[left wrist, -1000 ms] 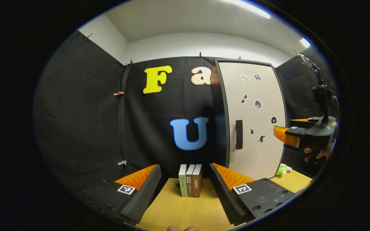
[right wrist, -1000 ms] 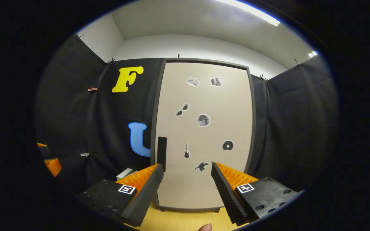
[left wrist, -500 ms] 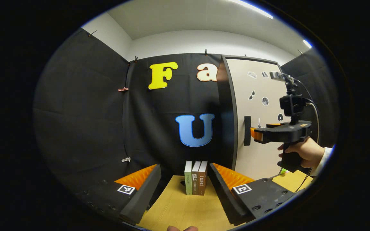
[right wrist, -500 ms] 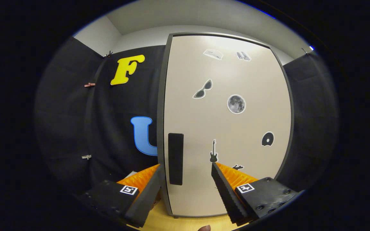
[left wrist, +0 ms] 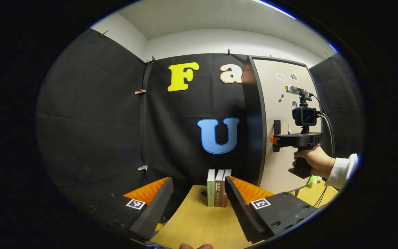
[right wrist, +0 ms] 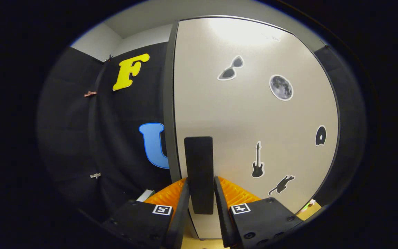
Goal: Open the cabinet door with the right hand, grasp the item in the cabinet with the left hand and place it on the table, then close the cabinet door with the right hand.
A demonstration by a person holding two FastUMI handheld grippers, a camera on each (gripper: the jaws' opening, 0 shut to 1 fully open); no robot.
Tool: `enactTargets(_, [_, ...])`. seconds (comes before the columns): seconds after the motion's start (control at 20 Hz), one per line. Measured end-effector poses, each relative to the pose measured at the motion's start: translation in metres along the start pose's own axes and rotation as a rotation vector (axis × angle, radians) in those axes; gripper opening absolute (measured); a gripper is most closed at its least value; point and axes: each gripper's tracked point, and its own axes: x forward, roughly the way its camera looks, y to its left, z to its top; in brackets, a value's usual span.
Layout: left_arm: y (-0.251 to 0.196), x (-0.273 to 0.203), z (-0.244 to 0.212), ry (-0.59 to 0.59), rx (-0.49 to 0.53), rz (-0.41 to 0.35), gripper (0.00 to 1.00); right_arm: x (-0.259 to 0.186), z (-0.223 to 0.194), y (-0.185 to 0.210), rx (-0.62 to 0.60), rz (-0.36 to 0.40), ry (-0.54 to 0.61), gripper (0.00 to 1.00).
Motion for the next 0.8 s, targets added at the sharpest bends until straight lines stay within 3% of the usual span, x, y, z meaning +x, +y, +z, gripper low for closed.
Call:
enactTargets(0.05, [0.0,-0.001,-0.001,0.002,0.001,0.003,0.95,0.009,0.002,0.001,-0.001,-0.008,-0.014,0.37])
enactTargets(0.1, [0.001,-0.002,-0.003,0.005,0.003,0.006,0.95,0.008,0.0,0.0,-0.017,-0.015,-0.012,0.36])
enactTargets(0.2, [0.0,-0.005,-0.002,0.009,0.0,0.007,0.95,0.008,-0.001,0.0,-0.047,-0.015,-0.011,0.24])
enactTargets(0.8, [-0.03,-0.024,0.006,-0.032,0.0,-0.02,0.95,-0.062,0.004,-0.001,-0.016,0.146,0.046,0.24])
